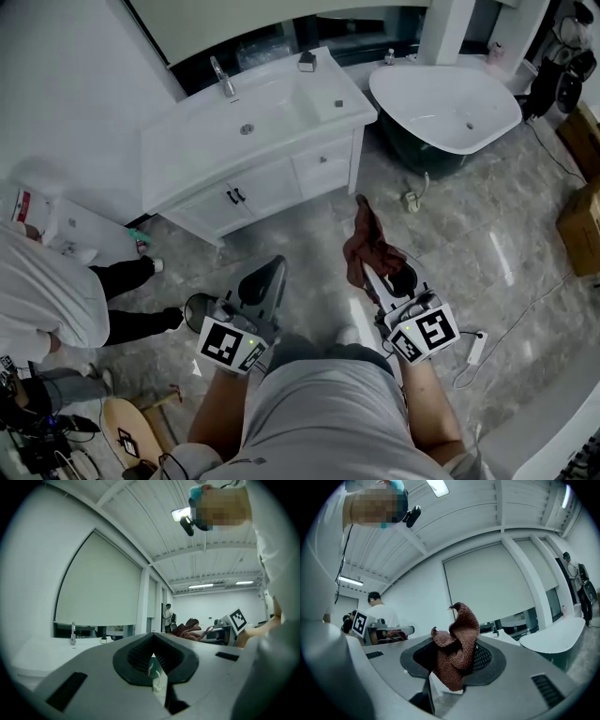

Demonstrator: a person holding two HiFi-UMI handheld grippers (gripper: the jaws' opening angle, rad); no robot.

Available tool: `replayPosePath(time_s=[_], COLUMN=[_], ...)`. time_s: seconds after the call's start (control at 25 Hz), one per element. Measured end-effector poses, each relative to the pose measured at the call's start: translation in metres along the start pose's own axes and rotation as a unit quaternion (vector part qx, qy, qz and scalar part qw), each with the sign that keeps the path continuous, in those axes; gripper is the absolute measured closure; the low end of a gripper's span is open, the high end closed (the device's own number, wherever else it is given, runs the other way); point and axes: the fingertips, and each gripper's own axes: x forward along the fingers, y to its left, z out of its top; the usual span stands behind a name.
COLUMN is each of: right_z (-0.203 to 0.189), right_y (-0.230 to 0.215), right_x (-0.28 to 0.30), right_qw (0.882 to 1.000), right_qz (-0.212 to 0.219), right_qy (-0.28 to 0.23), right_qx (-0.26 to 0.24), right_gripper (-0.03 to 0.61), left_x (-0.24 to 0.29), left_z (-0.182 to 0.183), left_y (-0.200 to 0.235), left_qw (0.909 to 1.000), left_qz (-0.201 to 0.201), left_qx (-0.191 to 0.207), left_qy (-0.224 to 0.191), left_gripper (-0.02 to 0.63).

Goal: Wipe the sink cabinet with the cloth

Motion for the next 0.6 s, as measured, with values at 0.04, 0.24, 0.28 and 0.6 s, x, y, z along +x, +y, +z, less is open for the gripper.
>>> replayPosePath(time_s=[0.04,0.24,0.28,0.6], right_z=[-0.001,-0.009,-0.011,-0.023], right_y=[-0.005,-0.026,-0.029,-0.054], right_x=[-0.001,0.004,0.007,0.054], right_qw=[1.000,1.000,1.000,0.999], right_qz=[0.001,0.006,0.008,0.011], right_qy=[0.002,0.011,0.014,0.033], right_qx=[-0.001,0.018,0.017,0.020], right_gripper=[0.423,0.423,0.423,0.423], left_x=[0.004,0.019,0.022,0.053], left_z=[-0.001,-0.011,-0.013,-0.032], left_y=[-0.004,-0.003,0.001,0.043], left_qw=[1.0000,0.9997,0.9996,0.9989], left_qz=[0.002,0.020,0.024,0.037], left_qx=[0.005,-0.002,-0.003,-0.014], left_qy=[0.001,0.010,0.013,0.024], left_gripper=[0.603,0.603,0.603,0.603])
